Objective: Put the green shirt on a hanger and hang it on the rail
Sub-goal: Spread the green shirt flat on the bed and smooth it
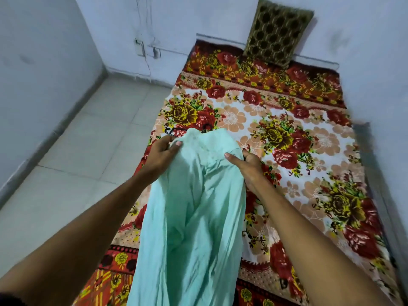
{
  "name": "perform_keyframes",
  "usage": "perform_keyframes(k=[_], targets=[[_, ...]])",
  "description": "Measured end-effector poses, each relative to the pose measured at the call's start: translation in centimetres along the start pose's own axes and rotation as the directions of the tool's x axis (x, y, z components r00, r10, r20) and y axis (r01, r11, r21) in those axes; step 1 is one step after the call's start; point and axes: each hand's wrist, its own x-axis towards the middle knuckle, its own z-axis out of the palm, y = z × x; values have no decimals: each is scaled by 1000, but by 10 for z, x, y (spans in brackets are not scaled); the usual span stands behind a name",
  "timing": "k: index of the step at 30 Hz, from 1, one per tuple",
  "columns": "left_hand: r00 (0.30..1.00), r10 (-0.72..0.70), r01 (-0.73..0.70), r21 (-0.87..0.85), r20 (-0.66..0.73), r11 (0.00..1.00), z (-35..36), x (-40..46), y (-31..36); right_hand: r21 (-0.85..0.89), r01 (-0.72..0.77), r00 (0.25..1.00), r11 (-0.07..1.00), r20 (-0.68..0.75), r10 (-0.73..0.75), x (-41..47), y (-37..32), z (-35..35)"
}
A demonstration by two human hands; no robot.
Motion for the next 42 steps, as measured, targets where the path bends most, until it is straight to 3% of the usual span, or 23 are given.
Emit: perform_keyframes(k=[6, 9, 15, 20, 24, 27, 31, 35, 37, 40, 42], targets=[[990, 117, -120, 39, 74, 992, -32, -68, 100, -76, 240, 970, 968, -5, -241, -104, -89, -24], [966, 237, -247, 104, 98, 963, -48, -112, 136, -151, 342, 938, 927, -10, -348, -166, -123, -41], [895, 446, -446, -46, -20, 894, -91, -239, 208, -271, 516, 833, 812, -63, -550, -322, -180, -49], [862, 492, -503, -99, -120, 858, -133, -332, 263, -281, 603, 743, 746, -142, -654, -444, -220, -49], [838, 540, -546, -105, -79, 831, -154, -394, 316, -297, 644, 701, 705, -139, -700, -524, -253, -54], [826, 549, -563, -130, -125, 816, -158, -431, 349, -280, 666, 690, 691, -119, -714, -571, -270, -60], [831, 549, -557, -116, -91, 823, -155, -466, 378, -236, 662, 730, 711, -9, -683, -611, -284, -72], [795, 606, -603, -81, 26, 794, -154, -499, 394, -357, 611, 781, 707, 122, -613, -643, -289, -81], [759, 644, -649, 30, 90, 760, -154, -512, 399, -426, 589, 795, 686, 155, -587, -654, -289, -88], [662, 741, -731, 310, 109, 608, -148, -525, 402, -460, 598, 784, 656, 168, -597, -667, -285, -97], [617, 785, -756, 317, 52, 573, -142, -533, 399, -449, 613, 775, 650, 181, -606, -676, -282, -99]])
